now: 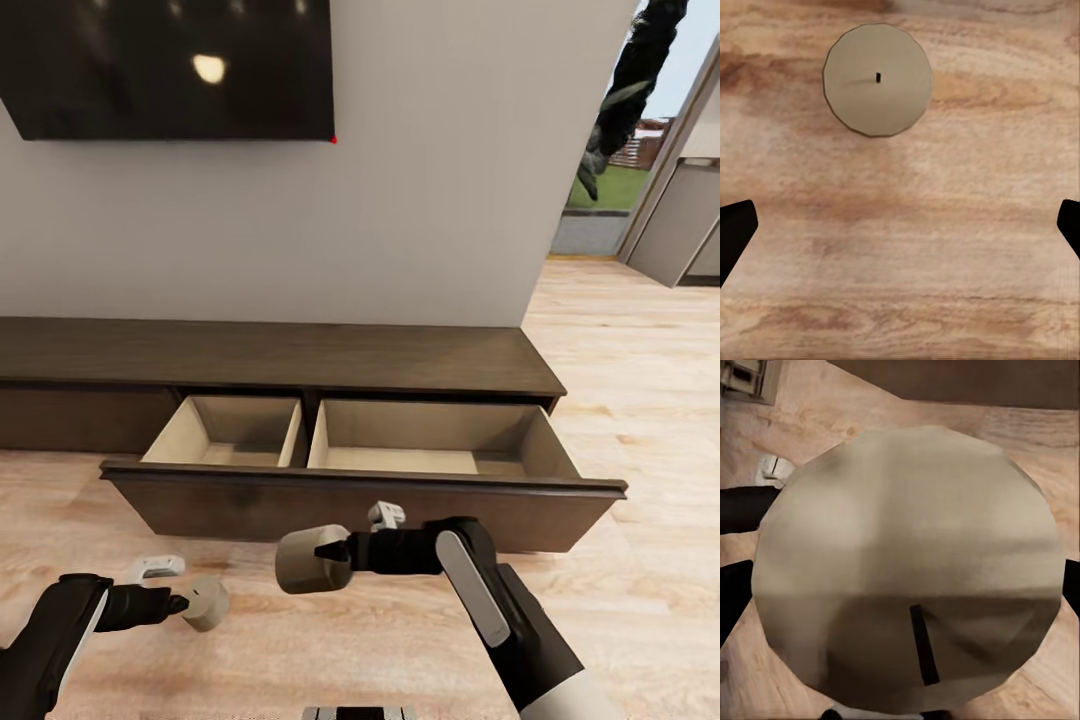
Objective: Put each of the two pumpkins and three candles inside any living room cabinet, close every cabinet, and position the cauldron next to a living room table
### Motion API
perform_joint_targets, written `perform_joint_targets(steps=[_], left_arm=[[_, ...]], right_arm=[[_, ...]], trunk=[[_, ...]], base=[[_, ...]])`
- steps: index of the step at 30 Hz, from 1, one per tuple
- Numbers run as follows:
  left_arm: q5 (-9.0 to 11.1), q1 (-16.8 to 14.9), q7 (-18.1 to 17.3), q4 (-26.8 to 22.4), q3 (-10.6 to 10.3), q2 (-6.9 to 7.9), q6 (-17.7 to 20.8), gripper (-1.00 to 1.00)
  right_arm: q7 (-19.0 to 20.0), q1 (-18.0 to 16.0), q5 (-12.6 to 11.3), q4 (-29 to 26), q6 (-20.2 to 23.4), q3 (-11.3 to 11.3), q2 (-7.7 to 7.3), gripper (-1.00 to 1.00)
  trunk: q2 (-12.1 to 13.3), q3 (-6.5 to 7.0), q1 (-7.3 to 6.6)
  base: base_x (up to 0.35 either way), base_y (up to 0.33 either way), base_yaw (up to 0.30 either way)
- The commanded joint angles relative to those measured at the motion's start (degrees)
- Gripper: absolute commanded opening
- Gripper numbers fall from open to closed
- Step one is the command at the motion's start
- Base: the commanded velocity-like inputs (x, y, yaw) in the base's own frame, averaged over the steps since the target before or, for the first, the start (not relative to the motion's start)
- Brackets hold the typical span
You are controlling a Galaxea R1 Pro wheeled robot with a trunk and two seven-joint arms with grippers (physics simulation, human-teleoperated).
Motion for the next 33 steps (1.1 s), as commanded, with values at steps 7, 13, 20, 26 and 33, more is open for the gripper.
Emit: perform_joint_targets(steps=[7, 13, 20, 26, 33], left_arm=[[0.3, 0.0, 0.0, 0.0, 0.0, -0.11, -0.1, 1.0], [0.4, 0.0, 0.0, 1.0, 0.0, -0.98, -2.9, 1.0], [0.3, 0.0, 0.1, 1.3, 0.1, -1.23, -3.2, 1.0], [0.3, 0.0, 0.1, 1.3, 0.1, -1.3, -3.3, 1.0], [0.4, 0.0, 0.1, 1.3, 0.1, -1.32, -3.3, 1.0]], right_arm=[[-0.1, 3.0, -7.1, -4.6, 0.5, 0.1, -0.11, -1.0], [-0.1, 4.8, -7.9, -6.7, 0.5, 0.1, 0.02, -1.0], [0.1, 5.3, -8.1, -10.1, 0.5, 0.4, -0.39, -1.0], [4.0, 6.4, -11.5, -12.5, 0.5, 0.6, -0.81, -1.0], [5.5, 6.6, -12.9, -13.9, 0.5, 0.6, -1.77, -1.0]], trunk=[[-0.1, -1.56, 0.18], [-0.2, -2.89, 0.33], [-0.3, -4.44, 0.51], [-0.4, -5.77, 0.67], [-0.4, -7.32, 0.85]], base=[[0.0, 0.0, 0.0], [0.0, 0.0, 0.0], [0.0, 0.0, 0.0], [0.0, 0.0, 0.0], [0.0, 0.0, 0.0]])
